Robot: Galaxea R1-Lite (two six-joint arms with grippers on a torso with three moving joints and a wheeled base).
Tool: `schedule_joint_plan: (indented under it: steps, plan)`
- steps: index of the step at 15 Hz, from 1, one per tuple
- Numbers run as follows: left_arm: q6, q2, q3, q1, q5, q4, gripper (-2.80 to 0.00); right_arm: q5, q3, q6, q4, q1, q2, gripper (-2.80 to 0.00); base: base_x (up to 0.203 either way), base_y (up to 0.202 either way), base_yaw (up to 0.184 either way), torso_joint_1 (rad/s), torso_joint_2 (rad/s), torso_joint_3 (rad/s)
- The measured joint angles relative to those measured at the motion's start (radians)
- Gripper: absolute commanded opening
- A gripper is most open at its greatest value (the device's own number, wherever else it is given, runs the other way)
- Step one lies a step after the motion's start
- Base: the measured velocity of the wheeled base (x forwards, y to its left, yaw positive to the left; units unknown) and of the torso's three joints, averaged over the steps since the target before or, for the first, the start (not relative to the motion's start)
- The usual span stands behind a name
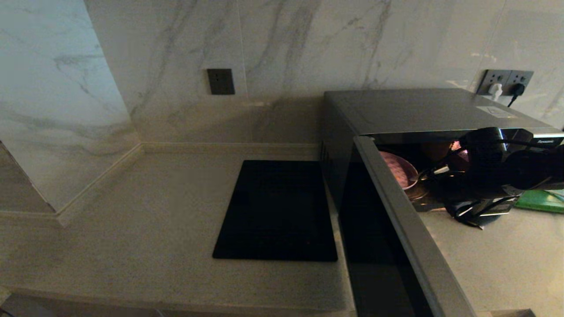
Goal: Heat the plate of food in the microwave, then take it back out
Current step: Take the plate out of the microwave
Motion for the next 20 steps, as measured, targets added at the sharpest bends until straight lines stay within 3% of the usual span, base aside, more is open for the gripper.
schedule_joint_plan:
  steps: [5, 9, 15, 18, 20]
  plan:
    - [0.0, 0.0, 0.0, 0.0, 0.0, 0.0, -2.8, 0.116, 0.006, -0.043, 0.0, 0.0, -0.003, 0.0, 0.0, 0.0, 0.0, 0.0, 0.0, 0.0]
    - [0.0, 0.0, 0.0, 0.0, 0.0, 0.0, -2.8, 0.107, 0.005, -0.12, 0.033, 0.003, -0.021, 0.0, 0.0, 0.0, 0.0, 0.0, 0.0, 0.0]
    - [0.0, 0.0, 0.0, 0.0, 0.0, 0.0, -2.8, 0.046, 0.009, -0.128, 0.087, 0.009, -0.056, 0.0, 0.0, 0.0, 0.0, 0.0, 0.0, 0.0]
    - [0.0, 0.0, 0.0, 0.001, 0.0, 0.0, -2.8, 0.004, -0.005, -0.102, 0.086, 0.041, -0.022, 0.0, 0.0, 0.0, 0.0, 0.0, 0.0, 0.0]
    - [0.0, 0.0, 0.0, 0.0, 0.0, 0.0, -2.8, -0.005, -0.032, -0.022, 0.079, 0.052, -0.005, 0.0, 0.0, 0.0, 0.0, 0.0, 0.0, 0.0]
